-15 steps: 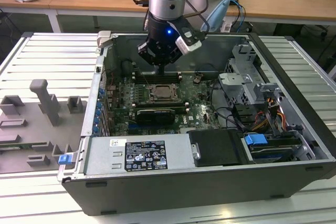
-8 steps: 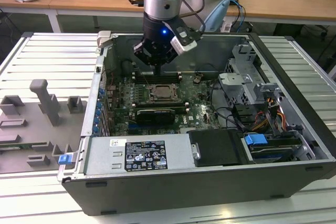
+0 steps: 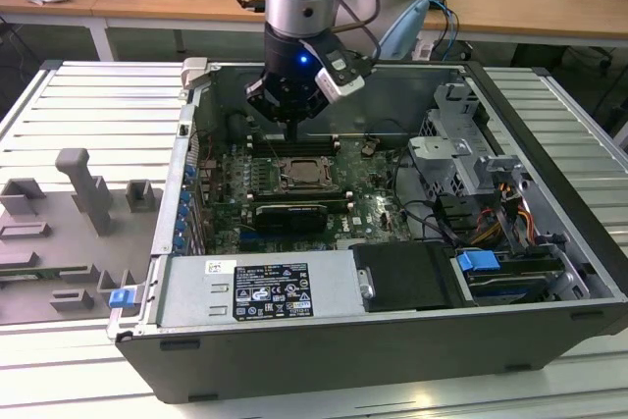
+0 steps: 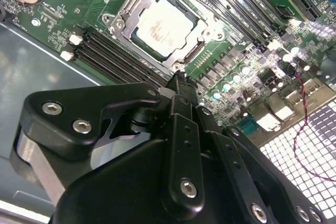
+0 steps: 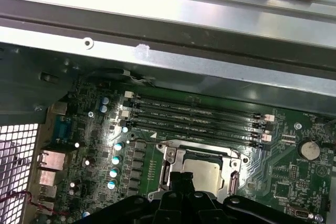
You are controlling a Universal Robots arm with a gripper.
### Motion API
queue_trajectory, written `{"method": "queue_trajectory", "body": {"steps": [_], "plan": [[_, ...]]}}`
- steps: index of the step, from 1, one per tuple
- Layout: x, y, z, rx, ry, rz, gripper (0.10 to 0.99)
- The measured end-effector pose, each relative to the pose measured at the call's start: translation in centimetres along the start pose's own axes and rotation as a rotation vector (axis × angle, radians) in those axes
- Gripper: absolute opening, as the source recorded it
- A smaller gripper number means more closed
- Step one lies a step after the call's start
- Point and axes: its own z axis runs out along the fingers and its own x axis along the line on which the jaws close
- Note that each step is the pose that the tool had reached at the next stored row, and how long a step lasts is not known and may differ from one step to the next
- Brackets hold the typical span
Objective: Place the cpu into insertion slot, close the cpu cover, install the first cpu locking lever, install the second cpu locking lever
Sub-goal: 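Install the first cpu locking lever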
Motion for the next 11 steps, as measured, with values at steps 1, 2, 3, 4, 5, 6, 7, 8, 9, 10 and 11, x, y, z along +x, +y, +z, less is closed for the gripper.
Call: {"method": "queue_trajectory", "body": {"steps": [1, 2, 3, 4, 5, 6, 7, 8, 9, 10, 11], "plan": [[0.09, 0.01, 0.0, 0.0, -0.0001, 0.0, 0.106], [0.22, 0.04, 0.0, 0.0, -0.0005, 0.0, 0.106], [0.31, 0.05, 0.01, 0.0, -0.0007, 0.0, 0.106], [0.49, 0.08, 0.01, 0.0, -0.001, 0.0, 0.106], [0.66, 0.11, 0.01, 0.0, -0.0011, 0.0, 0.106], [0.77, 0.13, 0.02, 0.0, -0.0012, 0.0, 0.106], [0.92, 0.15, 0.02, 0.0, -0.0013, 0.0, 0.106], [0.97, 0.16, 0.03, 0.0, -0.0013, 0.0, 0.106], [0.98, 0.16, 0.04, 0.0, -0.0013, 0.0, 0.106], [0.98, 0.16, 0.04, 0.0, -0.0012, 0.0, 0.106], [0.98, 0.16, 0.05, 0.0, -0.0013, 0.0, 0.106]]}}
